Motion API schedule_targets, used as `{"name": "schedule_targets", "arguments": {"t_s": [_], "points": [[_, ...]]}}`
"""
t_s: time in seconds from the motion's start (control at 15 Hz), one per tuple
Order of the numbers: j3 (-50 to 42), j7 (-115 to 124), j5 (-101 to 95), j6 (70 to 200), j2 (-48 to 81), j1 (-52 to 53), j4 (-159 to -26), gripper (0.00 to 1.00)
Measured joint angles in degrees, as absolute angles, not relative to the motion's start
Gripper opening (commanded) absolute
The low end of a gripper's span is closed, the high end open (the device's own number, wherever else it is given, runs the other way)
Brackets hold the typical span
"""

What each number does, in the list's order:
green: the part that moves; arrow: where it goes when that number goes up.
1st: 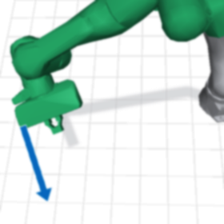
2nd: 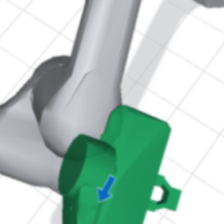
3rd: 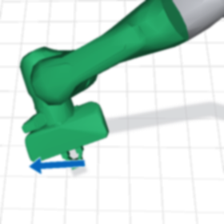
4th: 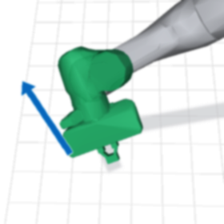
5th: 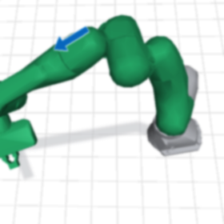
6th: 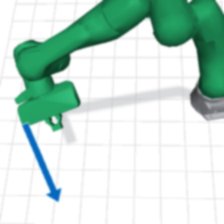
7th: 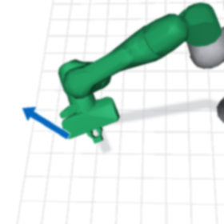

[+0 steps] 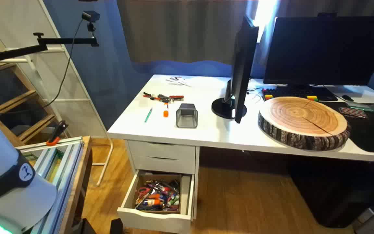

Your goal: Place the basket upright then pick up the green pen and glue stick from the counter and put them in the basket

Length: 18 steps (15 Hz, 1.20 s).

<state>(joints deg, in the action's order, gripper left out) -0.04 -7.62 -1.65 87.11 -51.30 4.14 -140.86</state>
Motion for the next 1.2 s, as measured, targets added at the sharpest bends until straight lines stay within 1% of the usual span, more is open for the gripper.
{"name": "schedule_targets", "arguments": {"t_s": [0.8,1.0,1.2], "points": [[-0.14,-7.56,-0.47,87.6,-50.52,4.2,-141.55,1.0],[-0.22,-7.55,6.76,93.27,-46.35,5.62,-146.75,1.0],[-0.09,-7.66,16.16,105.18,-39.62,8.15,-152.99,1.0]]}}
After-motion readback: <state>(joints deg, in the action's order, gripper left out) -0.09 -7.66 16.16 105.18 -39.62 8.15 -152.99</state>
